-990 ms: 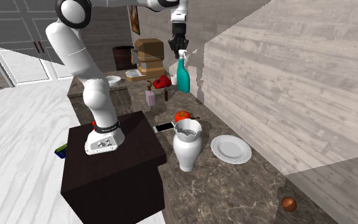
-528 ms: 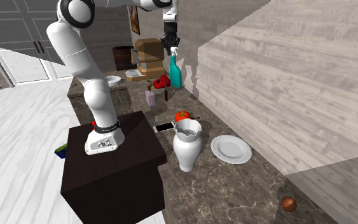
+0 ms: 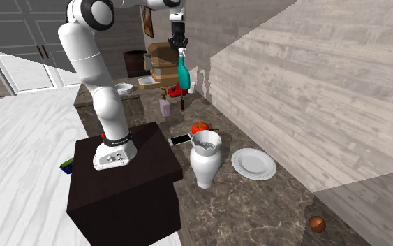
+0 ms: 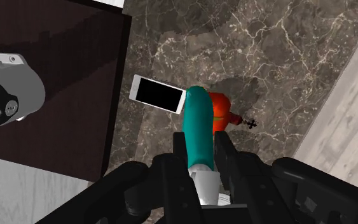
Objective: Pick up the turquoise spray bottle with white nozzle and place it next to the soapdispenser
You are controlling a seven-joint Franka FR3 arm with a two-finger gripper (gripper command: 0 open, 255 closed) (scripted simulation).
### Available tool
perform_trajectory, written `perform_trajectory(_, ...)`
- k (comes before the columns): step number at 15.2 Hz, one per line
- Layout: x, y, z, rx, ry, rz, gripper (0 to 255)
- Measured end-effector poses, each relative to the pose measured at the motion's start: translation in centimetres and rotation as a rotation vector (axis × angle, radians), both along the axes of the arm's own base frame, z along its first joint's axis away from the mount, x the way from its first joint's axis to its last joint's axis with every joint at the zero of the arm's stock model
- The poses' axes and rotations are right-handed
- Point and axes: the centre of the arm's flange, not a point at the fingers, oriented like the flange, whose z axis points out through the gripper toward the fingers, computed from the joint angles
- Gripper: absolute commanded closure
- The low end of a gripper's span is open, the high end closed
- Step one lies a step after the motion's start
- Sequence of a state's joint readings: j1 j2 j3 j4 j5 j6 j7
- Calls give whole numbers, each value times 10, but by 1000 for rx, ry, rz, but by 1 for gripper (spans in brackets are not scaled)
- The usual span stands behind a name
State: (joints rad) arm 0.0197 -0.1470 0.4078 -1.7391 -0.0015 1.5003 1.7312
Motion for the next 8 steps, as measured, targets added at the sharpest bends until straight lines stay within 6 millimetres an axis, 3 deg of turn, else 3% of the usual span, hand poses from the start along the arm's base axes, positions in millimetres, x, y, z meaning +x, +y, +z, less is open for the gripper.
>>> perform_trajectory(8,-12,106,-3,0,0,1,255)
